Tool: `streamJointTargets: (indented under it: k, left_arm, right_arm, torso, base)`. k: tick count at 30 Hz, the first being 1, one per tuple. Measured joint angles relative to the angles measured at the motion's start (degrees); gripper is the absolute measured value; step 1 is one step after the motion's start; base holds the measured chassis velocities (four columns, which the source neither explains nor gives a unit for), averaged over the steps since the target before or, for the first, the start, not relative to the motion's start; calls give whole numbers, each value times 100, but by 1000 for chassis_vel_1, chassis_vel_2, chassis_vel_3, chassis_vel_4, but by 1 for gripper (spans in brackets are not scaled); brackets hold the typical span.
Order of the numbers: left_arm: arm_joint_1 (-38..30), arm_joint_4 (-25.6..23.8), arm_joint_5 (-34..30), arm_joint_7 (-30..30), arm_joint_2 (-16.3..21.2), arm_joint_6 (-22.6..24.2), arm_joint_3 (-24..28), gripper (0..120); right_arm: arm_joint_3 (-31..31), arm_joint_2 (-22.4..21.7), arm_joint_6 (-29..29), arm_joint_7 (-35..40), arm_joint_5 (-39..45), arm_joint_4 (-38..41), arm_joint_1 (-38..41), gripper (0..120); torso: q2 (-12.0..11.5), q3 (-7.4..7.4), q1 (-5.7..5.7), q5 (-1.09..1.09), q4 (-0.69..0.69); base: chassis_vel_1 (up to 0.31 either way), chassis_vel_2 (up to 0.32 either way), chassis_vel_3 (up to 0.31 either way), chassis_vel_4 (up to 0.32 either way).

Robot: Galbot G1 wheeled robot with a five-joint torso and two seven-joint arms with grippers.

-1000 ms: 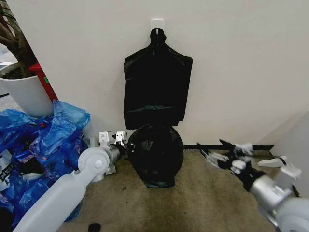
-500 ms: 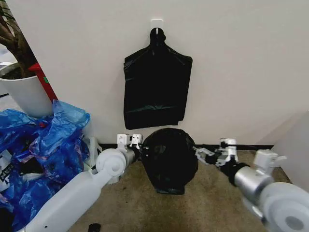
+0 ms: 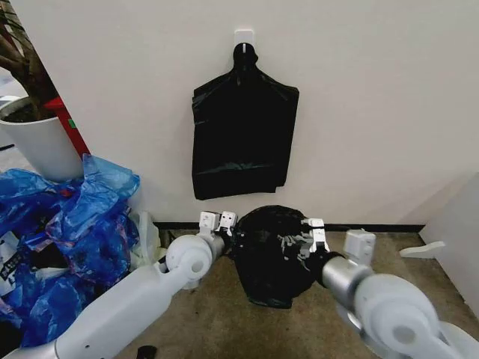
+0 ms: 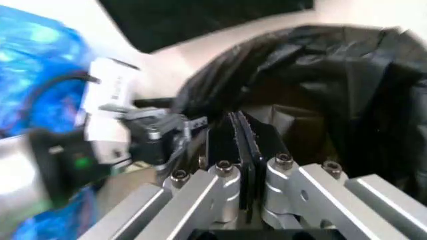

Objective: Place the garbage bag over the trash bin.

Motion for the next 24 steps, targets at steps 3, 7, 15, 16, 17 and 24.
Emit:
streamJointTargets:
  k: [3,7,15,16,17,24]
  left_arm:
    - [-41,0,28,-30,-28,-8,79,1]
    - [-83,-34,410,67,-47,-42,221,1]
    - [-71,-147,679,183,-63,-95,295,1]
    - [-54,-192,678,188,-50,-95,295,1]
    - [-54,-192,678,188,-50,-95,295,1]
    - [122,-469,675,248,76,-83,152,1]
  right_arm:
    - [-307,158,76,394,85,-160,181,0]
    - [-744,612,464,1085,173,-903,421,0]
    - [-1175,1097,754,1815,308,-1607,962,0]
    - [-1198,1137,759,1831,308,-1685,1007,0]
    - [-1198,1137,759,1831,308,-1685,1007,0]
    - [-1217,1340,755,1821,263,-2196,1187,0]
  torso:
    - [0,0,0,-1,1]
    - [0,0,-1,0,-1]
    - [0,0,-1,-1,-1]
    - [0,0,-1,-1,-1]
    - [0,0,-1,-1,-1]
    - [1,0,-1,-1,0]
  base:
    - [0,0,0,0]
    - [0,0,0,0]
    - [0,0,0,0]
    - [0,0,0,0]
    - [0,0,0,0]
    - [0,0,0,0]
